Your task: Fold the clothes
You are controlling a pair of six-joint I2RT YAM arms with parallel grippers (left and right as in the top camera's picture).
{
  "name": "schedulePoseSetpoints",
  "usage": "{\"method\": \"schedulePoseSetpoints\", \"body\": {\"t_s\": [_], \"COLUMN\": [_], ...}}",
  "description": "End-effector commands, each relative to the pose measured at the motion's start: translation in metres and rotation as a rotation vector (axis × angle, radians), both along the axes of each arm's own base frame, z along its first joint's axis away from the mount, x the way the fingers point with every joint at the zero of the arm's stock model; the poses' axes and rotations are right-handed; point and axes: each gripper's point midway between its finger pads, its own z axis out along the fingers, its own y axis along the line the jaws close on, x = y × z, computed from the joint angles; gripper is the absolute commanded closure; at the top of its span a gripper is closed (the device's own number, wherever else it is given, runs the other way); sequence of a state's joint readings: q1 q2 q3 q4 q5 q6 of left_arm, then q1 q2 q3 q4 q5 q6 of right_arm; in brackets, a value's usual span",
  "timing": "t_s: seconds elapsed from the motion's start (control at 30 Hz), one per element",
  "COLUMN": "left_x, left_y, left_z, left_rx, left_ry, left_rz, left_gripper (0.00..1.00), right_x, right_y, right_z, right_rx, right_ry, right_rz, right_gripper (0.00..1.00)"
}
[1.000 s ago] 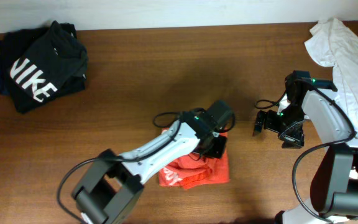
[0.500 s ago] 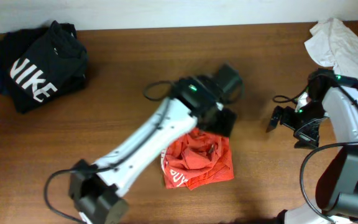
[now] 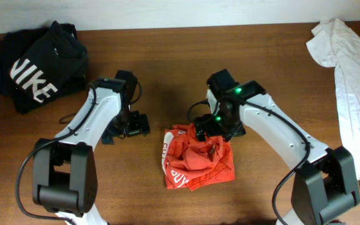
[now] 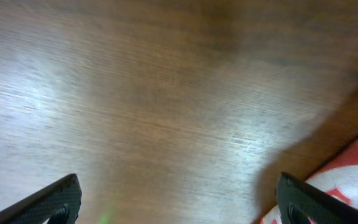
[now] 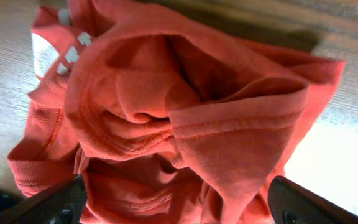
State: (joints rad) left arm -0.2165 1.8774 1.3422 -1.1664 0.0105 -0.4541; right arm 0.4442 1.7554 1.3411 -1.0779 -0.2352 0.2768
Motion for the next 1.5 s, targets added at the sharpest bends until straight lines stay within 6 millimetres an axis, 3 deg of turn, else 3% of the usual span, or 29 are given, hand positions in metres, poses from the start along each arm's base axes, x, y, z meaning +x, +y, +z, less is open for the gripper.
{"method": "schedulePoseSetpoints", "body": {"t_s": [0.0, 0.1, 0.23, 0.27, 0.3, 0.4, 0.47, 0.53, 0.6, 0.63, 0.67, 0.7, 0.73, 0.83, 0.9, 0.93, 1.0, 1.07, 1.2, 1.23, 1.27, 1.33, 1.4, 1.47], "left_x": [-0.016, -0.018, -0.018, -0.018, -0.018, -0.018, -0.018, -0.017, -0.017, -0.017, -0.016, -0.016, -0.016, -0.012, -0.012, -0.012, -0.014, -0.014, -0.014, -0.014, -0.014, -0.014, -0.014, -0.014], "left_y": [-0.001, -0.001, -0.001, -0.001, -0.001, -0.001, -0.001, -0.001, -0.001, -0.001, -0.001, -0.001, -0.001, -0.002, -0.002, -0.002, -0.002, -0.002, -0.002, -0.002, -0.002, -0.002, -0.002, -0.002], "left_z": [-0.015, -0.016, -0.016, -0.016, -0.016, -0.016, -0.016, -0.016, -0.016, -0.016, -0.016, -0.016, -0.016, -0.017, -0.017, -0.017, -0.016, -0.016, -0.016, -0.016, -0.016, -0.016, -0.016, -0.016], "left_rx": [-0.018, -0.016, -0.017, -0.017, -0.017, -0.017, -0.016, -0.017, -0.017, -0.018, -0.018, -0.018, -0.018, -0.022, -0.022, -0.022, -0.021, -0.021, -0.021, -0.021, -0.021, -0.021, -0.022, -0.022], "left_ry": [0.042, 0.048, 0.046, 0.046, 0.046, 0.046, 0.046, 0.044, 0.041, 0.041, 0.038, 0.038, 0.038, 0.024, 0.024, 0.024, 0.028, 0.031, 0.032, 0.031, 0.031, 0.031, 0.031, 0.031], "left_rz": [0.008, 0.008, 0.008, 0.008, 0.007, 0.007, 0.007, 0.007, 0.008, 0.008, 0.007, 0.008, 0.007, 0.007, 0.008, 0.007, 0.005, 0.002, -0.001, -0.001, -0.001, -0.001, -0.009, -0.012], "left_gripper": [0.01, 0.01, 0.01, 0.01, 0.01, 0.01, 0.01, 0.01, 0.01, 0.01, 0.01, 0.01, 0.01, 0.01, 0.01, 0.01, 0.01, 0.01, 0.01, 0.01, 0.01, 0.01, 0.01, 0.01], "right_x": [0.008, 0.018, 0.022, 0.022, 0.023, 0.035, 0.04, 0.03, 0.017, 0.015, 0.014, 0.015, 0.018, 0.023, 0.023, 0.022, 0.019, 0.016, 0.016, 0.017, 0.019, 0.022, 0.024, 0.029], "right_y": [-0.005, -0.023, -0.032, -0.033, -0.035, -0.06, -0.098, -0.129, -0.142, -0.144, -0.144, -0.14, -0.123, -0.04, -0.005, 0.024, 0.052, 0.061, 0.055, 0.054, 0.051, 0.046, 0.038, 0.005], "right_z": [-0.016, -0.019, -0.024, -0.032, -0.036, -0.027, -0.01, -0.004, -0.001, 0.003, 0.012, 0.02, 0.031, 0.044, 0.039, 0.033, 0.019, 0.006, -0.028, -0.028, -0.028, -0.029, -0.028, -0.01], "right_rx": [-0.136, -0.213, -0.237, -0.249, -0.266, -0.312, -0.349, -0.397, -0.409, -0.413, -0.415, -0.396, -0.321, -0.056, -0.042, -0.025, -0.021, -0.033, -0.12, -0.126, -0.147, -0.163, -0.175, -0.241], "right_ry": [-0.033, -0.066, -0.062, -0.045, -0.046, -0.055, -0.009, 0.059, 0.122, 0.134, 0.142, 0.144, 0.147, 0.085, 0.016, -0.037, -0.055, -0.04, 0.02, 0.015, 0.006, -0.001, 0.007, 0.05], "right_rz": [-0.056, -0.113, -0.131, -0.129, -0.13, -0.193, -0.25, -0.307, -0.337, -0.341, -0.339, -0.338, -0.328, -0.051, 0.055, 0.128, 0.147, 0.163, 0.149, 0.149, 0.137, 0.122, 0.106, 0.047], "right_gripper": [0.25, 0.55, 0.59, 0.92, 0.96, 0.96, 0.96, 0.9, 0.87, 0.81, 0.58, 0.53, 0.53, 0.53, 0.28, 0.2, 0.16, 0.18, 0.25, 0.39, 0.62, 0.9, 0.96, 0.96]}}
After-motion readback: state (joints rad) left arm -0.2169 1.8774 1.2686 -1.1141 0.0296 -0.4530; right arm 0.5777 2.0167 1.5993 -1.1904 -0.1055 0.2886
